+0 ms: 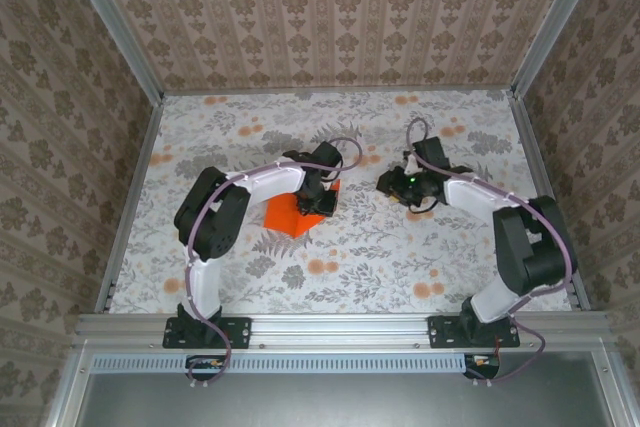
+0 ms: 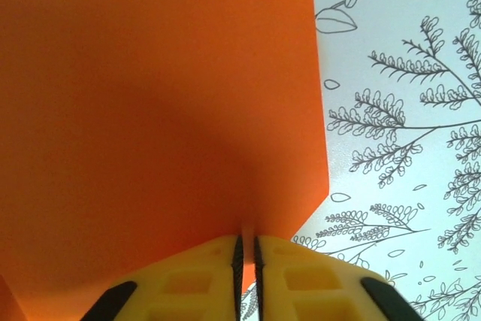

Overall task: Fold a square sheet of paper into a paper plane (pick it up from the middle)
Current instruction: Turn over the square sheet of paper at the center of the table.

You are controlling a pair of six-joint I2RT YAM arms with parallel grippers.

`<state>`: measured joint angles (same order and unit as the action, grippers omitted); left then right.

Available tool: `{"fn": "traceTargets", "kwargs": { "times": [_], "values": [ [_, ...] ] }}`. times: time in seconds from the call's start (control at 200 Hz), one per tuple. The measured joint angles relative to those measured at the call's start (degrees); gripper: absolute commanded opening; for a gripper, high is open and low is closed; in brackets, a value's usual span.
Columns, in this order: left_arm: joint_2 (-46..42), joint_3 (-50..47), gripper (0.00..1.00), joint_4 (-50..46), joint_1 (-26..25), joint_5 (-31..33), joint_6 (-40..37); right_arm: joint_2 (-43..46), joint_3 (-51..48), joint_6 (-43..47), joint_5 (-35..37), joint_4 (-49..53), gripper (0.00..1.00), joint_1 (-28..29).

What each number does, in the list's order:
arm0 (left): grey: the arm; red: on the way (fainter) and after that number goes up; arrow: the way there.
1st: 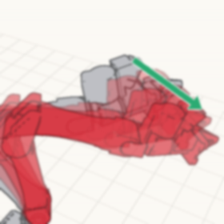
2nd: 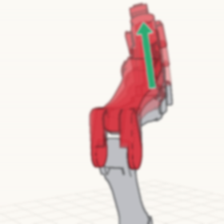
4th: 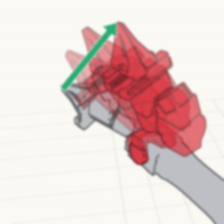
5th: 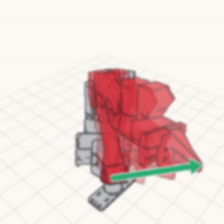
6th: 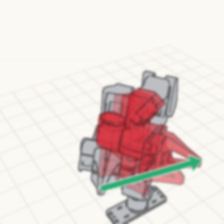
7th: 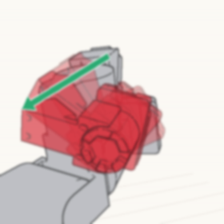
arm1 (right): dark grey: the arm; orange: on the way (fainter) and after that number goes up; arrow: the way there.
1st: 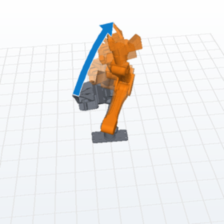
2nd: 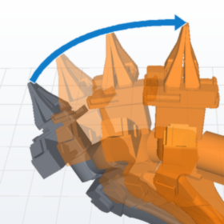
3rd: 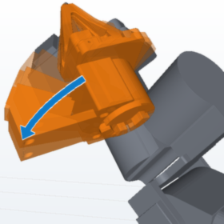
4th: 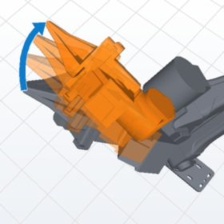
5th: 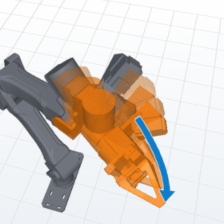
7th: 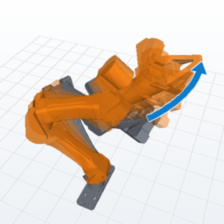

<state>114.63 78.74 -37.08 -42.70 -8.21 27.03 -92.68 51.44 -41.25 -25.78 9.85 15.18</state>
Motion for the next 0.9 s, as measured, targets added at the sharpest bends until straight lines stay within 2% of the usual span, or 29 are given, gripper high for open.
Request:
{"fn": "traceTargets", "kwargs": {
  "times": [0.09,0.255,0.445,0.55,0.74,0.83,0.9],
  "values": [
    [-0.1,-0.3,0.09,0.2,0.1,0.0,0.3,-4.1,1.5,-1.6,-0.7,-1.4,0.2,3.7],
    [-0.3,-0.3,0.07,0.3,0.1,0.0,0.4,-9.7,5.1,-4.2,-2.2,-4.2,0.14,8.5],
    [-1.7,-0.3,0.19,0.1,0.0,-2.7,0.6,-11.3,6.1,-5.7,-2.2,-5.4,0.14,8.8],
    [-6.1,-0.3,0.25,0.6,0.0,-6.4,1.3,-10.9,6.1,-5.9,-0.5,-4.6,0.15,8.0],
    [-16.8,1.4,0.39,3.8,1.7,-11.3,2.6,-7.1,5.4,-5.8,3.1,-2.4,0.23,5.7],
    [-20.5,1.1,0.42,4.7,4.6,-11.3,3.3,-5.2,5.3,-5.8,4.2,-1.7,0.34,5.4],
    [-22.3,-0.5,0.49,5.6,7.7,-11.0,3.9,-3.6,5.2,-5.3,4.9,-1.6,0.4,5.7]
  ]
}}
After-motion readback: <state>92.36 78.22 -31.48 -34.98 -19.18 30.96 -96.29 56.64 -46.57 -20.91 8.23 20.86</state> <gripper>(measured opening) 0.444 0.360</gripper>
